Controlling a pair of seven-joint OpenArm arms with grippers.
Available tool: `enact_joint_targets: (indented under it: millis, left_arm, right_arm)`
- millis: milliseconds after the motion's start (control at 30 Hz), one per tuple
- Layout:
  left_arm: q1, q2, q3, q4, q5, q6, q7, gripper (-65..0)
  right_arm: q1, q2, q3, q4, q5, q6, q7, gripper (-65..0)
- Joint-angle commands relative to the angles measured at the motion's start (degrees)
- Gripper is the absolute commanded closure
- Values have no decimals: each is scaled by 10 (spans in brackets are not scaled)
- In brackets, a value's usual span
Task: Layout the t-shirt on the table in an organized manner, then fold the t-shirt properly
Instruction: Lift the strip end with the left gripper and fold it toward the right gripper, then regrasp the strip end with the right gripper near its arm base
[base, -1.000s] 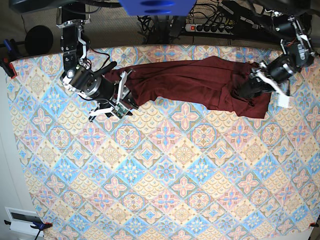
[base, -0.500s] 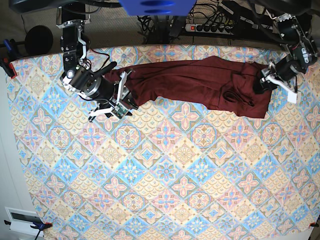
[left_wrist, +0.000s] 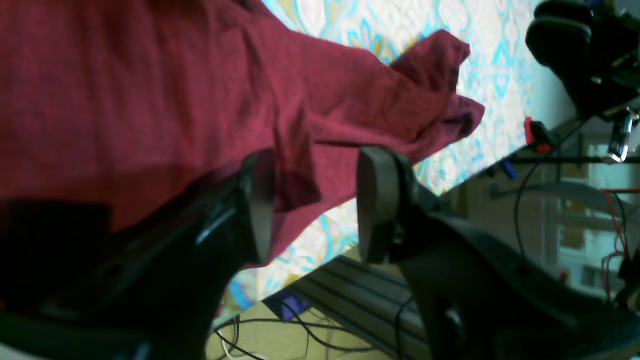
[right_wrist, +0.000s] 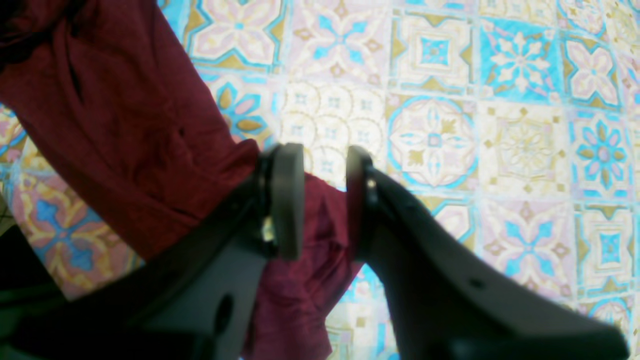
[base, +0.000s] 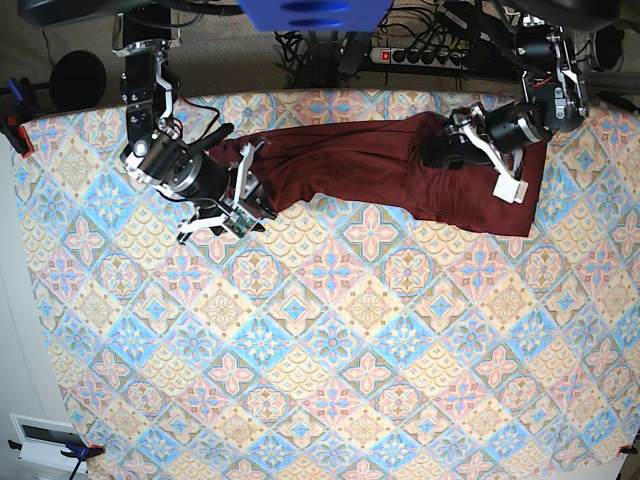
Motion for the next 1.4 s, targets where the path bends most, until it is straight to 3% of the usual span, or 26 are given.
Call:
enact_joint_targets:
  millis: [0,200,333,633,1000,1133,1367]
  left_arm:
    - [-2,-9,-10,9,-10,-1,-9,-262]
    - [-14,-9,-97,9,-10,-1,-9,-262]
    - [-17,-10,-152,9,-9,-1,-9,-262]
    - [-42,-23,-172,-57,-6,-2,-9,-262]
    - [-52,-23,-172,-87,-6,-2,-9,-262]
    - [-52,-23,-171,-87,-6,-2,-9,-262]
    - [-53,-23,-171,-87,-6,-2,-9,-262]
  right_arm:
    - [6,2,-2,13,7,-1,11,-140]
    - [-25,2,3,12,6,-1,-26,-142]
    - [-48,2,53,9,8,-1,-52,-148]
    - [-49,-2,138,-43,11,-1,-137,-270]
    - [-22,1,195,-185,242,-1,-156,-271]
    - [-4,1,195,-191,276,-1,-157,-271]
    - [0,-9,194,-206,278,-1,-182,-271]
